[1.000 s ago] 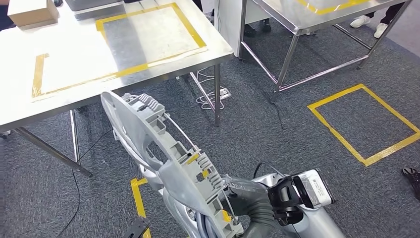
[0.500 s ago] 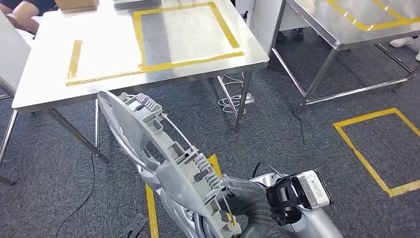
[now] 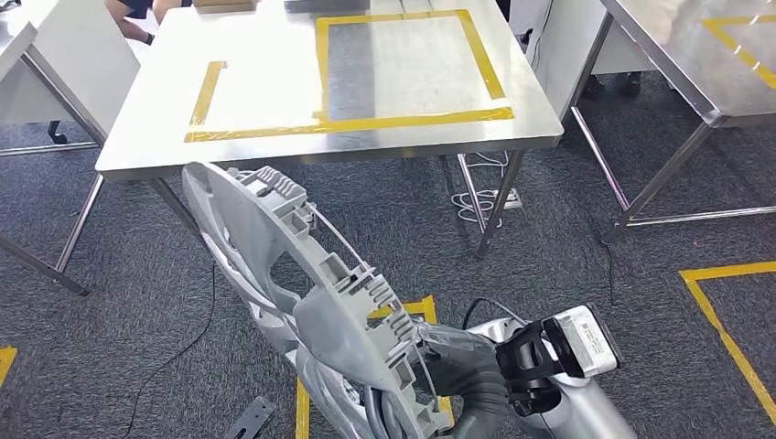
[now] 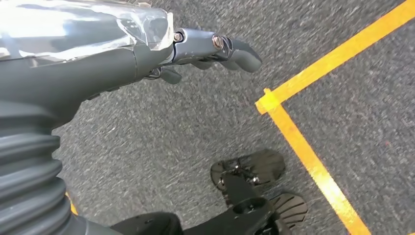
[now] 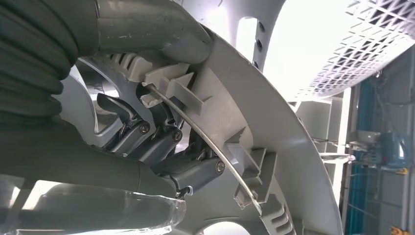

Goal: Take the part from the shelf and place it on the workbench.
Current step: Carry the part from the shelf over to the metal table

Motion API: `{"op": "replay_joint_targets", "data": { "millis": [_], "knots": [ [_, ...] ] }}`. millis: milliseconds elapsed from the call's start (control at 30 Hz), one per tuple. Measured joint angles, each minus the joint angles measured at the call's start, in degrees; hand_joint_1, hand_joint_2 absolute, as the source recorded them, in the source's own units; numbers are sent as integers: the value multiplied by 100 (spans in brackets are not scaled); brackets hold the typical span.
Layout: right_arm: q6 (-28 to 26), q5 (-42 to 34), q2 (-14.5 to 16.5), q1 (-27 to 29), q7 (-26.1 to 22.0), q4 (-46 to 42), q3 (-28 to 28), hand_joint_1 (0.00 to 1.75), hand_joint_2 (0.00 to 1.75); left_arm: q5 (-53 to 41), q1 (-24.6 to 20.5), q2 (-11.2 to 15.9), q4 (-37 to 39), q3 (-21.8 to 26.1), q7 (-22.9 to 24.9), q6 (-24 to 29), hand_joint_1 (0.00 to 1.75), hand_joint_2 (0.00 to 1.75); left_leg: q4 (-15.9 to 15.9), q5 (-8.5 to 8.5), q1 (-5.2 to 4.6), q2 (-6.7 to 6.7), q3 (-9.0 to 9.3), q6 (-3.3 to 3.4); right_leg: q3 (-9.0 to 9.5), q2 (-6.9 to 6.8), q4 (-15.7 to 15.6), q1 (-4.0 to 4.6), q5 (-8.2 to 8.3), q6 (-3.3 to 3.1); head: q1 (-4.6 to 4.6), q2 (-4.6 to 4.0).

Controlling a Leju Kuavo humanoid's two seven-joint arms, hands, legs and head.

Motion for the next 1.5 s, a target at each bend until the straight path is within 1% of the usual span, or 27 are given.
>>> {"op": "replay_joint_targets", "data": {
  "millis": [33, 100, 167, 200, 233, 300, 333, 400, 500, 567, 633, 667, 700, 733, 800, 833, 900, 1033, 1067, 1133, 1167, 1200, 1233, 1267, 1333, 1400, 1500],
  "knots": [
    [-10, -60, 9, -15, 12, 1, 4, 175, 175, -2, 0, 5, 2, 15, -10, 1, 0, 175, 167, -101, 3, 153, -75, -35, 22, -18, -8, -11, -6, -38, -8, 0],
    [-16, -163, 23, -24, -6, 3, -1, 175, 175, -16, -11, 4, 3, 45, -35, 7, 0, 175, 822, -414, 20, 479, -396, -98, 60, -65, -11, 2, -34, -106, -24, 0],
    [-16, -279, 39, -25, -30, 6, -6, 175, 175, -35, -14, 3, 3, 66, -47, 13, 0, 175, 1476, -626, 53, 592, -746, -131, 77, -109, -9, 23, -56, -133, -24, 0],
    [-16, -325, 54, -27, -33, 7, -6, 175, 175, -40, -12, 3, 3, 71, -49, 14, 0, 175, 1561, -596, 59, 607, -810, -135, 86, -125, -8, 30, -66, -136, -25, 0],
    [-17, -359, 74, -32, -33, 6, -6, 175, 175, -48, -12, 4, 3, 77, -51, 14, 0, 175, 1394, -453, 62, 613, -744, -126, 101, -136, -8, 35, -75, -137, -25, 0],
    [-21, -394, 116, -51, -35, -6, -9, 175, 175, -64, -16, 15, 3, 91, -55, 14, 0, 175, 612, -72, 46, 635, -352, -60, 145, -149, -11, 45, -101, -124, -23, 0],
    [-28, -401, 132, -66, -36, -15, -12, 175, 175, -72, -21, 21, 3, 95, -56, 14, 0, 175, 254, 45, 25, 651, -162, -18, 159, -154, -12, 63, -113, -114, -21, 0],
    [-40, -411, 154, -87, -42, -28, -16, 175, 175, -78, -32, 28, 3, 98, -58, 15, 0, 175, -44, 67, -23, 671, 1, 49, 168, -166, -17, 77, -132, -74, -20, 0],
    [-34, -469, 169, -98, -75, -62, -27, 175, 175, -85, -36, 27, 2, 101, -73, 6, 0, 175, -141, 90, -14, 641, 82, 125, 163, -197, 7, 75, -165, 4, -20, 0],
    [-16, -545, 177, -126, -114, -105, -48, 175, 175, -91, -41, 15, 0, 103, -89, -6, 0, 175, -230, 129, 20, 625, 171, 176, -3, -202, 364, 75, -333, 9, -14, 0],
    [-6, -606, 178, -155, -135, -138, -60, 175, 175, -94, -43, -2, 0, 105, -95, -16, 0, 175, -237, 128, 16, 608, 184, 195, -382, -199, 1104, 61, -614, -8, -10, 0],
    [-3, -621, 179, -158, -134, -147, -61, 175, 175, -95, -40, -10, 1, 106, -95, -20, 0, 175, -236, 122, 17, 598, 185, 196, -565, -199, 1427, 50, -704, 6, -11, 0],
    [-2, -628, 179, -156, -133, -153, -59, 175, 175, -94, -36, -18, 1, 106, -95, -23, 0, 175, -233, 116, 18, 584, 188, 193, -666, -200, 1574, 39, -714, 42, -11, 0],
    [-2, -632, 181, -155, -131, -160, -59, 175, 175, -93, -33, -25, 1, 107, -96, -25, 0, 175, -228, 107, 22, 567, 194, 182, -648, -200, 1481, 23, -627, 98, -10, 0],
    [-1, -645, 190, -170, -131, -181, -61, 175, 175, -94, -31, -36, 1, 111, -97, -26, 0, 175, -193, 73, 34, 531, 204, 135, -324, -202, 732, -14, -295, 211, -9, 0],
    [0, -651, 198, -180, -131, -194, -62, 175, 175, -94, -31, -38, 1, 118, -98, -27, 0, 175, -160, 45, 26, 515, 196, 97, -144, -199, 355, -19, -152, 225, -9, 0],
    [7, -664, 215, -192, -132, -211, -64, 175, 175, -94, -26, -36, 1, 133, -101, -29, 0, 175, -112, 3, 11, 500, 176, 37, 28, -193, 5, -8, -34, 167, -12, 0],
    [42, -710, 251, -191, -128, -226, -81, 175, 175, -96, -18, -26, 1, 171, -128, -46, 0, 175, 23, -117, 50, 529, 114, -69, 64, -187, -4, -15, -46, -11, -18, 0],
    [45, -733, 262, -191, -126, -228, -89, 175, 175, -101, -18, -26, 1, 185, -140, -48, 0, 175, 238, -231, 58, 551, 8, -97, 81, -187, -9, -26, -56, -46, -18, 0],
    [51, -771, 277, -181, -119, -231, -95, 175, 175, -128, -12, -29, 2, 212, -157, -49, 0, 175, 967, -538, 64, 590, -368, -136, 102, -187, -9, -7, -85, -102, -20, 0],
    [59, -778, 278, -168, -114, -230, -90, 175, 175, -143, -8, -27, 2, 220, -158, -50, 0, 175, 1312, -642, 64, 597, -563, -143, 109, -187, -8, 7, -98, -118, -19, 0],
    [75, -781, 278, -148, -110, -230, -83, 175, 175, -158, -4, -26, 3, 227, -158, -53, 0, 175, 1513, -661, 64, 600, -695, -137, 123, -186, -8, 24, -115, -133, -20, 0],
    [98, -781, 278, -129, -106, -230, -75, 175, 175, -170, -2, -24, 3, 232, -157, -56, 0, 175, 1487, -564, 60, 600, -715, -115, 146, -185, -8, 41, -133, -142, -20, 0],
    [124, -780, 279, -115, -104, -230, -68, 175, 175, -180, -2, -21, 3, 236, -156, -60, 0, 175, 1241, -378, 50, 601, -619, -72, 181, -184, -9, 60, -157, -146, -20, 0],
    [162, -780, 290, -106, -104, -232, -61, 175, 175, -192, -4, -1, 3, 240, -154, -64, 0, 175, 487, -5, 2, 623, -259, 71, 255, -184, -17, 89, -207, -142, -15, 0],
    [174, -782, 309, -107, -104, -236, -58, 175, 175, -193, -16, 29, 2, 244, -150, -68, 0, 175, 21, 66, -69, 662, -22, 200, 294, -188, -41, 87, -241, -104, -12, 0],
    [185, -780, 334, -94, -103, -245, -51, 175, 175, -194, -14, 63, 2, 246, -143, -72, 0, 175, -205, 3, -98, 654, 157, 295, 343, -202, 7, 83, -190, 20, -13, 0]
  ]
}}
